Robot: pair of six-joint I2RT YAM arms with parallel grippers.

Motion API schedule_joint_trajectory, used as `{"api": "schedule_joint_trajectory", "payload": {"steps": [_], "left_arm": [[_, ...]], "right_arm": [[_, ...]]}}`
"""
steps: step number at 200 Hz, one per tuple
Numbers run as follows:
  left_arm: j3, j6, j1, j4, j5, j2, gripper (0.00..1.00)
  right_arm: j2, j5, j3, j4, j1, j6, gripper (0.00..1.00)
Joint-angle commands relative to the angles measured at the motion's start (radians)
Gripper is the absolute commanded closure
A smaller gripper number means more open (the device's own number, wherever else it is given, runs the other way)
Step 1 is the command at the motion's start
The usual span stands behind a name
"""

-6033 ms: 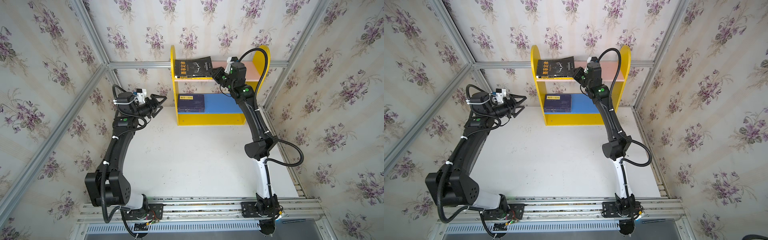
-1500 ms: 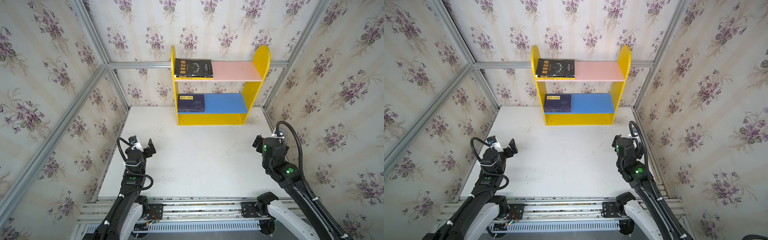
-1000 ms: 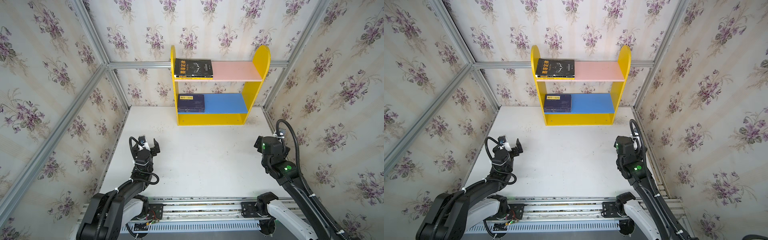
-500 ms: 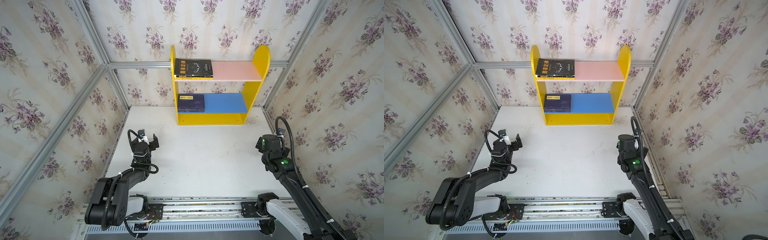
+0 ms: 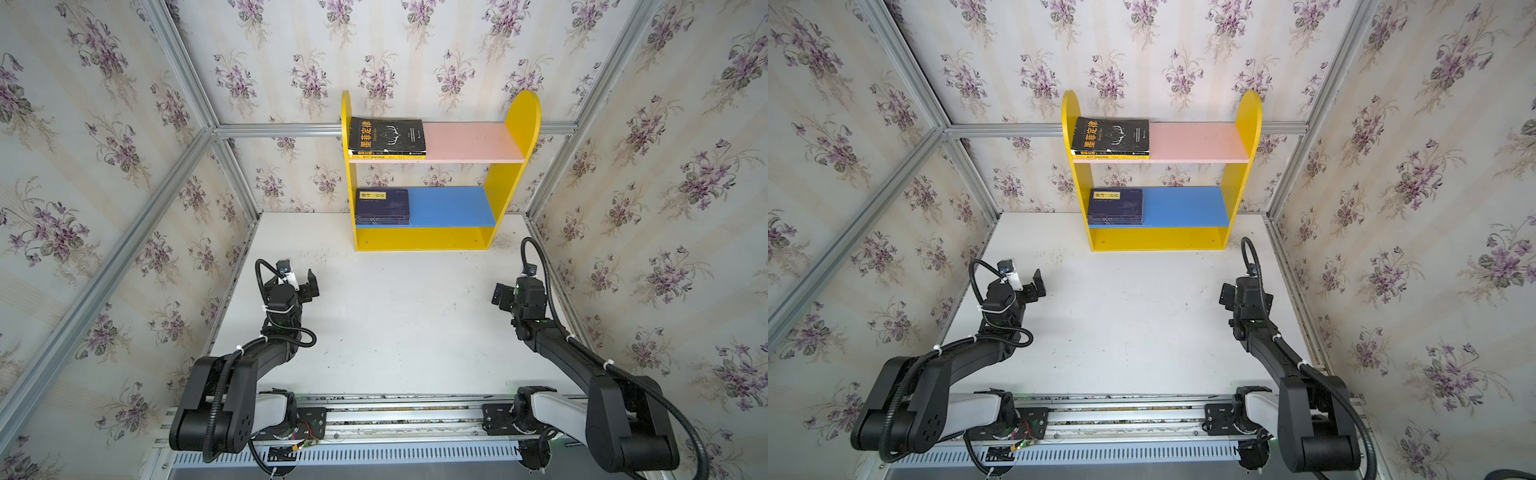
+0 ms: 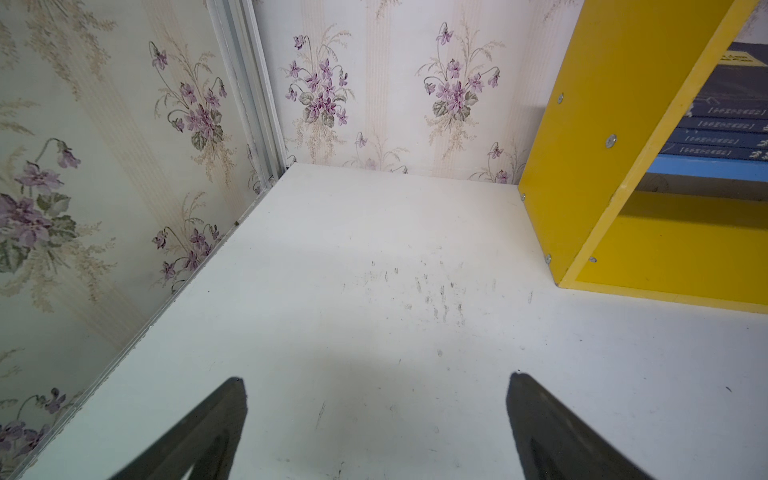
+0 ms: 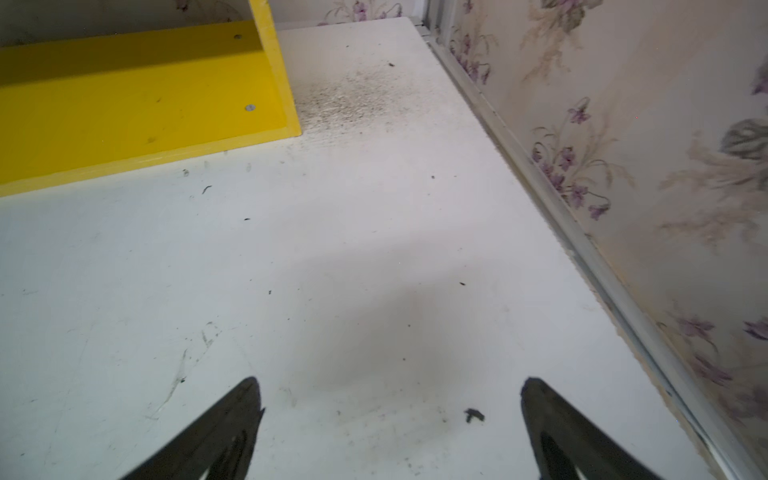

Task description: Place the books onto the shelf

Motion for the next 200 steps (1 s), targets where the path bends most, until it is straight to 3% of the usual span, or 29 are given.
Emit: {"api": "schedule_joint_trajectory", "payload": {"steps": [1, 76, 110, 119, 132, 143, 155, 167, 178, 191, 200], "left_arm": [[0.001, 0.000, 0.001, 0.012, 0.007, -0.005, 0.01], [0.002, 0.001, -0.001, 0.013, 0.006, -0.004, 0.01], [0.002, 0.001, 0.000, 0.013, 0.006, -0.004, 0.01], [0.002, 0.001, 0.000, 0.013, 0.006, -0.004, 0.01], [0.001, 0.001, 0.000, 0.013, 0.006, -0.004, 0.01], [0.002, 0.001, 0.000, 0.013, 0.006, -0.001, 0.01], [0.002, 0.001, 0.000, 0.013, 0.007, -0.002, 0.01], [0.003, 0.002, 0.000, 0.013, 0.006, -0.001, 0.01], [0.004, 0.001, 0.000, 0.011, 0.006, 0.000, 0.01], [0.008, 0.001, 0.002, 0.011, 0.006, 0.004, 0.01], [0.009, 0.002, 0.002, 0.007, 0.007, 0.005, 0.01]], "right_arm": [[0.045, -0.097, -0.004, 0.303, 0.001, -0.061, 0.00], [0.253, -0.131, -0.091, 0.653, 0.001, -0.094, 0.00], [0.311, -0.202, -0.083, 0.688, 0.003, -0.116, 0.00], [0.375, -0.219, -0.079, 0.774, 0.005, -0.135, 0.00], [0.331, -0.215, -0.030, 0.588, 0.016, -0.141, 0.00], [0.376, -0.210, -0.052, 0.722, 0.019, -0.150, 0.00], [0.339, -0.209, -0.027, 0.597, 0.020, -0.139, 0.00], [0.375, -0.208, -0.041, 0.697, 0.020, -0.149, 0.00], [0.350, -0.210, -0.023, 0.603, 0.020, -0.140, 0.00], [0.376, -0.208, -0.033, 0.678, 0.020, -0.146, 0.00], [0.359, -0.210, -0.022, 0.615, 0.020, -0.144, 0.00]]}}
